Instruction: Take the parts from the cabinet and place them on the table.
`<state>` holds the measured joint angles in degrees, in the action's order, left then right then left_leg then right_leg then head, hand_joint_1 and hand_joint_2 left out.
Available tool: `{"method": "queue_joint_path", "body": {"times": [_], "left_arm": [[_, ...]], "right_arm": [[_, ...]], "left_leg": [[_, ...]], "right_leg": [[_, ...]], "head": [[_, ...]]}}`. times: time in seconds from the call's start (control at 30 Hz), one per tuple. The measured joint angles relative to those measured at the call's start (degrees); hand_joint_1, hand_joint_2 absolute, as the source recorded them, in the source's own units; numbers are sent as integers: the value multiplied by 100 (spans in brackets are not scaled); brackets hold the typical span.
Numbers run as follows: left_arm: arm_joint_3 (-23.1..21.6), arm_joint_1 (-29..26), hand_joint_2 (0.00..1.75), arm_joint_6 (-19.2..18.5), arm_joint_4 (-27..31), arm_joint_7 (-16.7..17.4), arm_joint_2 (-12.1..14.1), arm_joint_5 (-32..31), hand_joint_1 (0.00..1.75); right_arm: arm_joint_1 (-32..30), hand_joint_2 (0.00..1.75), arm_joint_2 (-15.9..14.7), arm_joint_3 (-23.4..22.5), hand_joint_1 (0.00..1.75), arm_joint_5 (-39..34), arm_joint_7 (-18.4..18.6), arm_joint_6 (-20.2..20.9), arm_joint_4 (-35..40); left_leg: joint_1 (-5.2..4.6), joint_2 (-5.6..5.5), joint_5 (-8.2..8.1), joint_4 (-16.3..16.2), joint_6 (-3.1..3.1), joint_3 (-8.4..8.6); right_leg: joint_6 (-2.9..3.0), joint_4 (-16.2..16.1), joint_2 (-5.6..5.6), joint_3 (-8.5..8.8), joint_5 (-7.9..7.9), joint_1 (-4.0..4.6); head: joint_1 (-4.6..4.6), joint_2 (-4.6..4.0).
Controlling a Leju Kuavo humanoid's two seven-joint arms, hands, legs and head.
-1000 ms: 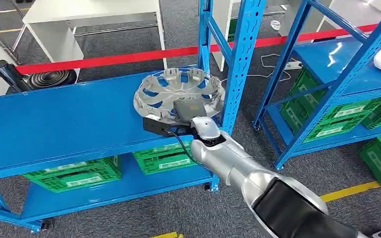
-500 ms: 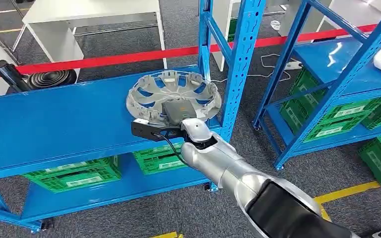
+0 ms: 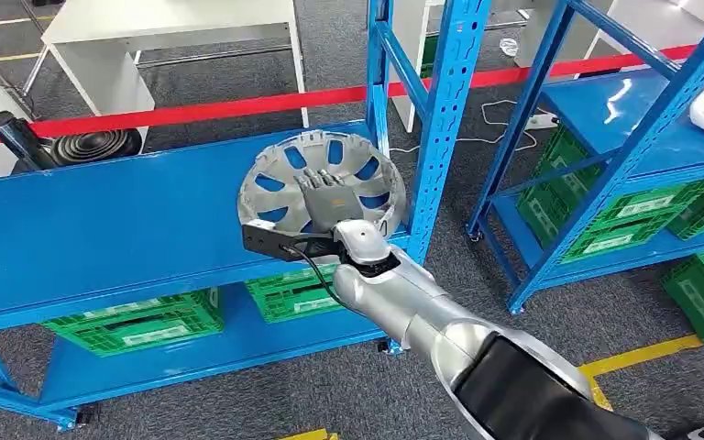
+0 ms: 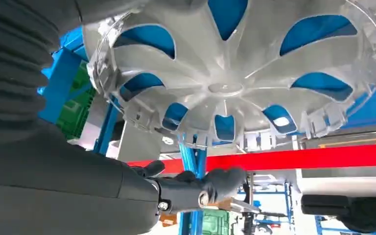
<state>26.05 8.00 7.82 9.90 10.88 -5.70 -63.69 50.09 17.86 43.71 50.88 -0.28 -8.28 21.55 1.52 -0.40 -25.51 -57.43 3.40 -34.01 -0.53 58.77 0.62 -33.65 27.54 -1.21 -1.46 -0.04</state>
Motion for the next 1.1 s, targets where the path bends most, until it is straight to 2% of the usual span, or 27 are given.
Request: {"method": "queue_joint_path", "body": {"times": [0.53,0.57,0.77,1.1], "left_arm": [[0,4,175,-7,0,-44,0,-26,0],[0,5,0,-7,0,-44,0,-26,0],[0,12,0,-15,0,-94,-7,-17,0],[46,29,0,-20,0,50,-33,0,0]], "right_arm": [[2,0,-11,-2,0,0,11,-42,-20],[2,0,-13,-2,0,0,11,-42,-20],[5,0,-13,-4,0,-42,-155,-118,-17],[-5,0,79,-4,0,11,-400,-96,168]], "left_leg": [[0,0,0,0,0,1],[0,1,0,0,0,1],[0,0,0,0,0,1],[-2,0,-4,-7,-5,0]], "right_leg": [[0,0,0,0,0,0],[0,0,0,0,0,0],[0,0,0,1,0,0],[-1,-4,0,2,-1,-7]], "head": [[0,0],[0,0],[0,0],[-2,0]]}}
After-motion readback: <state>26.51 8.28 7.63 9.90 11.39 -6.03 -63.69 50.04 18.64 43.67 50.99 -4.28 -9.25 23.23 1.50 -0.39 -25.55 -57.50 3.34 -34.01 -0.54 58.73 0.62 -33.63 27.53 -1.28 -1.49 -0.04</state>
